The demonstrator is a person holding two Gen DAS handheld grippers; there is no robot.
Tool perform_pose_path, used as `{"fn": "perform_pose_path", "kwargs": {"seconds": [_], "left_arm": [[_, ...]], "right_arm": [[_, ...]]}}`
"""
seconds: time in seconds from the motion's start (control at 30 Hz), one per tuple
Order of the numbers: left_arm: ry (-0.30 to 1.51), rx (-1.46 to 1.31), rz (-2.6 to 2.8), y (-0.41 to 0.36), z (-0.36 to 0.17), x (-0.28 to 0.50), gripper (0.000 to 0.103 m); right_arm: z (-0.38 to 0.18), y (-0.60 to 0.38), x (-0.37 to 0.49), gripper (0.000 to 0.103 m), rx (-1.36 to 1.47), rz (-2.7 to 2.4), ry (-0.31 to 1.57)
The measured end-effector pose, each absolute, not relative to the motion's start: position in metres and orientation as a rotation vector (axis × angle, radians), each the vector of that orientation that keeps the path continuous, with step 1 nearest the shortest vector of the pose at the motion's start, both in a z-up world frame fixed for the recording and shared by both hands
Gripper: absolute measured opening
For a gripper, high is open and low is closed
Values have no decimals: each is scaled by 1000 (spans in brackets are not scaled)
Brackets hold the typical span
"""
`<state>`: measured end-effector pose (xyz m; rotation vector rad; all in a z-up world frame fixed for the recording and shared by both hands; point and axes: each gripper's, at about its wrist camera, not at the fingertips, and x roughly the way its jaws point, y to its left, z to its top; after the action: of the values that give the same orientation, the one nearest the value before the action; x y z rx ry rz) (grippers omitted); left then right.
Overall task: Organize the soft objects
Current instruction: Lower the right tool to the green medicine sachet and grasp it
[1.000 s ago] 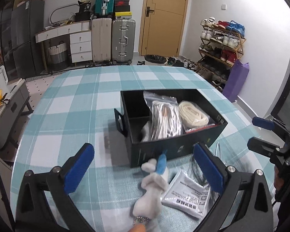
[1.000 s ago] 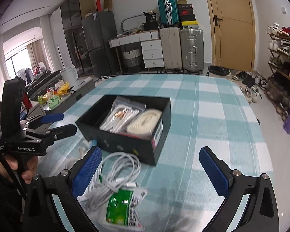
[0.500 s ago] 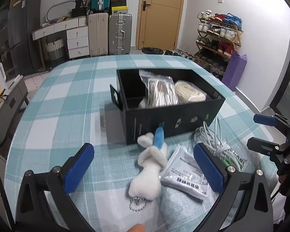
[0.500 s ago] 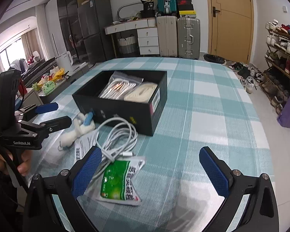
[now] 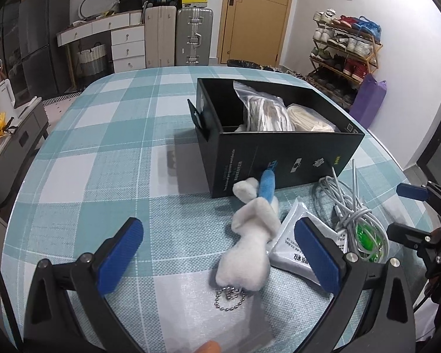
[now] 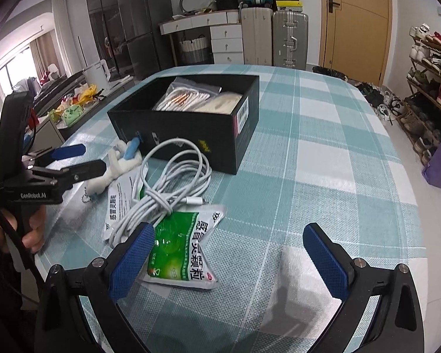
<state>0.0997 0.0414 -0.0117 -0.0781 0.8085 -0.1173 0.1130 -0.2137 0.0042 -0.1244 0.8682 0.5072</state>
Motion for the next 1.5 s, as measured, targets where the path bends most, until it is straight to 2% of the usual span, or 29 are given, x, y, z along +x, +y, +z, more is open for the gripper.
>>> {"fn": "perform_pose_path", "kwargs": {"seconds": [0.57,1.27,1.37,1.5], "left_arm": [[816,-68,-118,40,-14,101,103],[837,-69,-132,40,-15,105,103],[839,-70,-131,40,-16,106,103],[846,-71,-134,40,-17,107,103]], "right_arm": [[-21,-183,117,102,-187,582,982],[-24,-182,124,102,-244,526,976],[-24,-187,126,96,-237,522,964],[-22,-193,129,81,-231,512,955]]}}
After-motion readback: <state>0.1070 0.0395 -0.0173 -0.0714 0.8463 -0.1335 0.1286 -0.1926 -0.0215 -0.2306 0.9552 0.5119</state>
